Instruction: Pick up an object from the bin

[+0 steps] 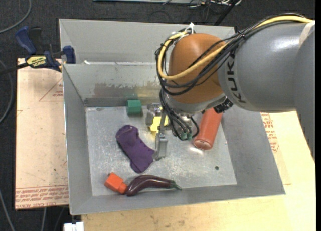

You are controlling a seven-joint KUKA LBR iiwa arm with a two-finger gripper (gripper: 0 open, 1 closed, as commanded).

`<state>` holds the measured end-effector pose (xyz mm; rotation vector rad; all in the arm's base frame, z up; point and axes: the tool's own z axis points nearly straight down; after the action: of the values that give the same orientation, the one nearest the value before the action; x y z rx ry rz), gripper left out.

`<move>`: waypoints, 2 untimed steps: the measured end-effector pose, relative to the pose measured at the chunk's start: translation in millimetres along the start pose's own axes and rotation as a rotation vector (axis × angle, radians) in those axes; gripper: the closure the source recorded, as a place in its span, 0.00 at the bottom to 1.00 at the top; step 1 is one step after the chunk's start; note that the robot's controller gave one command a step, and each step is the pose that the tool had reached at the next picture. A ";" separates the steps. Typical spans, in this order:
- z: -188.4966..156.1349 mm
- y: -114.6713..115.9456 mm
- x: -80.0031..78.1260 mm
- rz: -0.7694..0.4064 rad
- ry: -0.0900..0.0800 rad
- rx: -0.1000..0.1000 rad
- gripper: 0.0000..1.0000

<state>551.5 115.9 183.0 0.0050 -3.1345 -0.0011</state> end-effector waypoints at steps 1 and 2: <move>-4.6 -0.6 -1.7 0.003 -0.008 -0.001 0.00; 41.6 -2.0 20.8 0.080 -0.009 -0.002 0.00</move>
Offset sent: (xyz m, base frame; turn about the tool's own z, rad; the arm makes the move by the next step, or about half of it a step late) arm -0.0575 -0.0048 -0.1130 0.1977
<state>530.4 113.8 141.6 -0.1214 -3.1408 -0.0037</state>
